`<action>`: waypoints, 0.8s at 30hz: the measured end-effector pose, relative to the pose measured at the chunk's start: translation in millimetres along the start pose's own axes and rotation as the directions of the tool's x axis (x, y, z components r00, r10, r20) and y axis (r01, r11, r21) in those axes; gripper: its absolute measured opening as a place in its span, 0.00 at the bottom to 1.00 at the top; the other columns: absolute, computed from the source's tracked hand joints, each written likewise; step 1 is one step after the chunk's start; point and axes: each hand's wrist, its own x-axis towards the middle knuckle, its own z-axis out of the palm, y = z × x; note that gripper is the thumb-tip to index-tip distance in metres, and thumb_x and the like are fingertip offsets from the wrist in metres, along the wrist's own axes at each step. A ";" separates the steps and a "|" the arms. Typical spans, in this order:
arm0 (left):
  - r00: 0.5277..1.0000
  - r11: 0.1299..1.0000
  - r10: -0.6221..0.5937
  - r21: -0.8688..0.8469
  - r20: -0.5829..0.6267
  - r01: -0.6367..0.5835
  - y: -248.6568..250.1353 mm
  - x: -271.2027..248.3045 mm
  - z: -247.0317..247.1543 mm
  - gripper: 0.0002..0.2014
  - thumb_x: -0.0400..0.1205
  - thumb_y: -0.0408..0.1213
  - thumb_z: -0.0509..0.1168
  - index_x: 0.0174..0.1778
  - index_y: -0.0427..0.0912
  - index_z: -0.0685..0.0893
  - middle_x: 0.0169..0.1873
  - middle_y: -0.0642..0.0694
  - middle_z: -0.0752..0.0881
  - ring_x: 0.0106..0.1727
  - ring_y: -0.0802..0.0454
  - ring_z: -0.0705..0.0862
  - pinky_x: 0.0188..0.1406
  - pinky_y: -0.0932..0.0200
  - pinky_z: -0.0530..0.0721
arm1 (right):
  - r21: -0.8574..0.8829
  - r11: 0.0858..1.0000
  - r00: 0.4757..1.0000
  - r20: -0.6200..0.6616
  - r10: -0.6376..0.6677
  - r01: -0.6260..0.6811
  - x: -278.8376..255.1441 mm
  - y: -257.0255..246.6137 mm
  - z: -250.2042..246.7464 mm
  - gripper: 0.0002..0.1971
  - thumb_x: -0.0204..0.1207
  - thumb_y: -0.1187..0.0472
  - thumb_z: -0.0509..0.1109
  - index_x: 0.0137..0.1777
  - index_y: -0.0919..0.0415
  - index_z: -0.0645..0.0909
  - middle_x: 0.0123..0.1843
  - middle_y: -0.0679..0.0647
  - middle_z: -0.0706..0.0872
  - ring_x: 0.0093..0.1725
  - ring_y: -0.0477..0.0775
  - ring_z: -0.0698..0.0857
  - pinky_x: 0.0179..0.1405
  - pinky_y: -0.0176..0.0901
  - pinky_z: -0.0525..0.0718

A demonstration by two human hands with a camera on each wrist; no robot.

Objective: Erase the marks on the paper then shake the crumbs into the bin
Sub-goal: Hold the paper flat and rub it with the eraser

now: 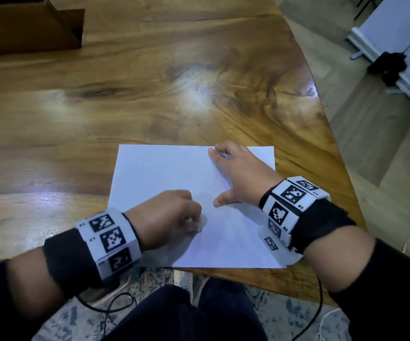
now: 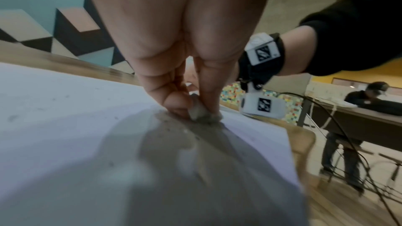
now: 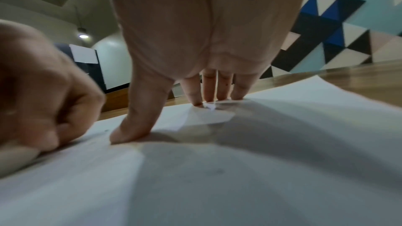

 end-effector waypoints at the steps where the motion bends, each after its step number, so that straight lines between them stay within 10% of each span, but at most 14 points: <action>1: 0.999 0.999 -0.032 -0.003 -0.007 0.032 -0.3 2.7 -6.6 0.07 0.73 0.45 0.62 0.37 0.50 0.84 0.34 0.48 0.79 0.36 0.47 0.79 0.37 0.61 0.78 | -0.015 1.000 1.000 0.014 -0.005 0.005 -1.8 0.4 0.7 0.57 0.64 0.44 0.79 0.84 0.56 0.45 0.83 0.51 0.49 0.81 0.50 0.50 0.77 0.40 0.59; 6: 0.970 0.982 -0.163 0.066 -0.178 0.177 -3.6 22.4 -17.3 0.11 0.73 0.44 0.69 0.49 0.46 0.84 0.39 0.47 0.81 0.42 0.48 0.80 0.40 0.60 0.74 | -0.132 0.991 0.992 0.127 -0.020 0.037 -11.9 -1.7 6.7 0.68 0.59 0.39 0.80 0.82 0.60 0.32 0.83 0.53 0.29 0.82 0.52 0.31 0.80 0.44 0.39; 12: 0.979 0.994 -0.089 0.052 -0.183 0.100 7.7 20.8 0.1 0.07 0.75 0.40 0.64 0.40 0.41 0.84 0.39 0.40 0.83 0.43 0.40 0.82 0.41 0.57 0.74 | -0.201 0.979 0.989 0.149 -0.003 0.034 -11.6 -5.3 8.7 0.72 0.56 0.35 0.80 0.81 0.64 0.29 0.82 0.59 0.26 0.82 0.56 0.30 0.82 0.49 0.36; 17: 0.997 1.000 -0.015 0.018 0.075 0.014 13.6 -17.0 13.6 0.11 0.70 0.42 0.59 0.30 0.40 0.84 0.33 0.41 0.82 0.34 0.42 0.82 0.34 0.60 0.75 | -0.194 0.981 0.988 0.154 0.005 0.025 -12.1 -5.7 7.8 0.72 0.57 0.36 0.80 0.81 0.63 0.28 0.82 0.58 0.25 0.81 0.55 0.29 0.82 0.49 0.35; 22: 0.976 0.997 -0.059 0.034 -0.210 0.068 -3.2 19.0 -1.7 0.08 0.75 0.39 0.66 0.33 0.39 0.82 0.36 0.39 0.81 0.39 0.39 0.82 0.39 0.59 0.73 | -0.199 0.980 0.986 0.167 0.010 0.024 -12.0 -6.6 7.6 0.71 0.57 0.35 0.79 0.81 0.63 0.28 0.82 0.59 0.26 0.82 0.56 0.29 0.82 0.50 0.36; 24: 0.989 1.000 -0.007 0.016 -0.147 0.009 2.1 7.2 7.0 0.13 0.74 0.45 0.61 0.31 0.40 0.82 0.36 0.40 0.81 0.38 0.40 0.82 0.37 0.58 0.73 | -0.196 0.980 0.986 0.164 0.007 0.026 -12.0 -6.3 7.0 0.72 0.57 0.35 0.79 0.81 0.63 0.28 0.82 0.59 0.26 0.82 0.57 0.30 0.82 0.50 0.36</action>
